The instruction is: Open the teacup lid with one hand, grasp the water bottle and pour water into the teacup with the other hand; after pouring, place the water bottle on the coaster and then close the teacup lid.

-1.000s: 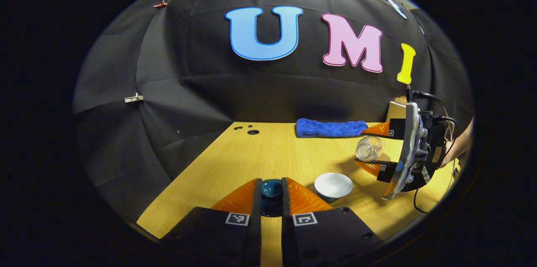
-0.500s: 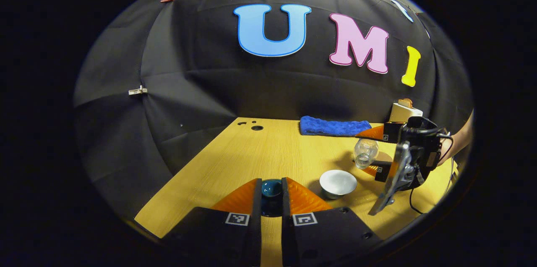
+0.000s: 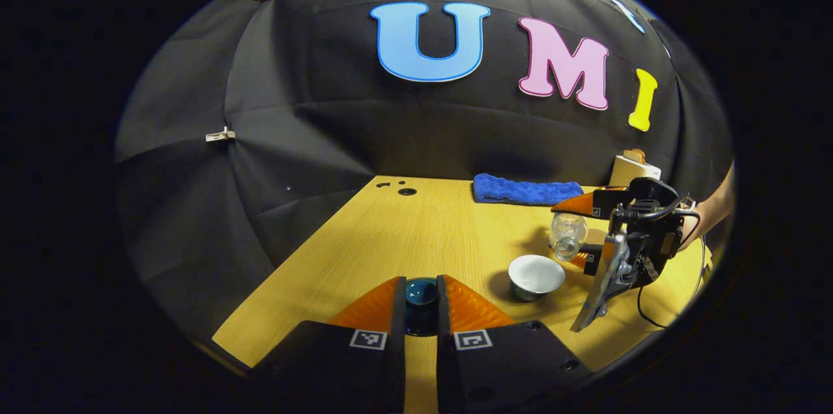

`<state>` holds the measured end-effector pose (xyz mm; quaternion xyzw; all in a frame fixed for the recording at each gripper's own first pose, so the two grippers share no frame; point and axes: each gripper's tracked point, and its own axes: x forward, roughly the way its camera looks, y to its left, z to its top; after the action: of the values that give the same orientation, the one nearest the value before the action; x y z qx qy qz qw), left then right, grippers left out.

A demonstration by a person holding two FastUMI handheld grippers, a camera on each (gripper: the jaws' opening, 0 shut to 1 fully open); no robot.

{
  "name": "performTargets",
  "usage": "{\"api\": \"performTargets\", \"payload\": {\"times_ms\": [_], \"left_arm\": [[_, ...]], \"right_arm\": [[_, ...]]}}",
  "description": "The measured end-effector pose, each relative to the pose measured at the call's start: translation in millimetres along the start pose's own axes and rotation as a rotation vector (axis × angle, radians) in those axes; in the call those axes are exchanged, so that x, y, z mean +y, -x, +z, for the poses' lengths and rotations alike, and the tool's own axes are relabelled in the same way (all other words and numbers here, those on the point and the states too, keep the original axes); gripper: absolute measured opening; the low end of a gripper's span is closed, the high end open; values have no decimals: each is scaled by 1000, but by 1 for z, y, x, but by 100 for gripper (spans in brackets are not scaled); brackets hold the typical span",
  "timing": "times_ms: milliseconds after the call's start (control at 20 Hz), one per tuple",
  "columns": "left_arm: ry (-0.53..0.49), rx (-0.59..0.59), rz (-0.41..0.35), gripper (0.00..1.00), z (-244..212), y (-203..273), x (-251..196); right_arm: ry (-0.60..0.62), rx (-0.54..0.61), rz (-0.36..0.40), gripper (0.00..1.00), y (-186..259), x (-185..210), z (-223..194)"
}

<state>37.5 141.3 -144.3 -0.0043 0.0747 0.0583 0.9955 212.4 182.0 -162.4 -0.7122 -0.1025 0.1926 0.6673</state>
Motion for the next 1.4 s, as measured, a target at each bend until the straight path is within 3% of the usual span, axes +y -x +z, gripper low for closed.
{"api": "performTargets", "payload": {"times_ms": [200, 400, 1400], "left_arm": [[1, 5, -3, 23, -4, 1, -2], [8, 8, -6, 23, -7, -1, -4], [32, 18, 24, 23, -17, 0, 16]], "right_arm": [[75, -31, -31, 75, -2, -11, 5], [164, -52, -56, 71, -14, -27, 7], [300, -84, -36, 71, -37, -16, 13]]}}
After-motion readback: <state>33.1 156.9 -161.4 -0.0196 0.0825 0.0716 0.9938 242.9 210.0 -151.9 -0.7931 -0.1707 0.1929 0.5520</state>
